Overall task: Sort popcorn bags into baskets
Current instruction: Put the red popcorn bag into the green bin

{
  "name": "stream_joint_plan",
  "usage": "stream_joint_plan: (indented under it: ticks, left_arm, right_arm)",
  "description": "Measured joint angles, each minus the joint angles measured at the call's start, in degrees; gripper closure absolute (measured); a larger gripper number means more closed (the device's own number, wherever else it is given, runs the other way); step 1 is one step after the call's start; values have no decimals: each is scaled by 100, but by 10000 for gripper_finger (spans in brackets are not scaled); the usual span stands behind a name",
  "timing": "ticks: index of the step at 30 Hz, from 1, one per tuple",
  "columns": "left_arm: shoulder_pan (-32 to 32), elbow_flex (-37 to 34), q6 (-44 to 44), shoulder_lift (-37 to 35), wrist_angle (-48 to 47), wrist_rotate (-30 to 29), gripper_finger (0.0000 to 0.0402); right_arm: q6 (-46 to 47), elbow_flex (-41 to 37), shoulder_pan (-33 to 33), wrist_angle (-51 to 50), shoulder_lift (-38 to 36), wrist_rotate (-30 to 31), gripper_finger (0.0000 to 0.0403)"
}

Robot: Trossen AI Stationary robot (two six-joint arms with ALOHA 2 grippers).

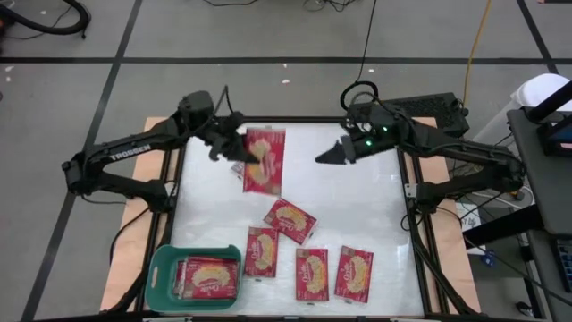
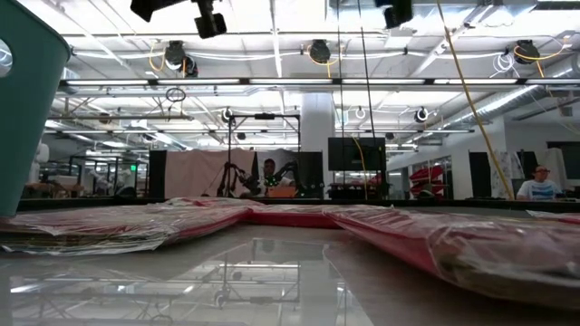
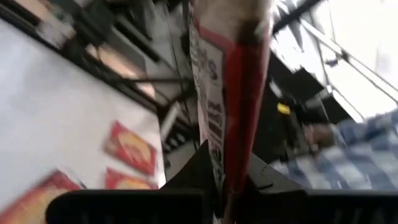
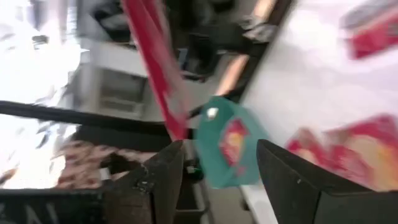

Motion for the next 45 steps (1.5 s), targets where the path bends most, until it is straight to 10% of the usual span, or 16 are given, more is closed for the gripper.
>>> stream_joint_plan:
  ticks: [19,28,38,45]
  left_arm:
    - [-1195,0,442,900,-1143,18,374]
    - [-1191,0,482,1146,-1153,5,374]
    - [-1180,0,389,1166,-1144,506,370]
    - [-1171,0,54,1148,-1068,494,289]
  right_arm:
    - [1375,4,-329,3251,2309,-2883,187]
    - [1107,4,163,3229,2638,-2781,213]
    - [736,4,200,3118,2692,-2749,362]
    - [699,6,194,3085,2648,-2730,391]
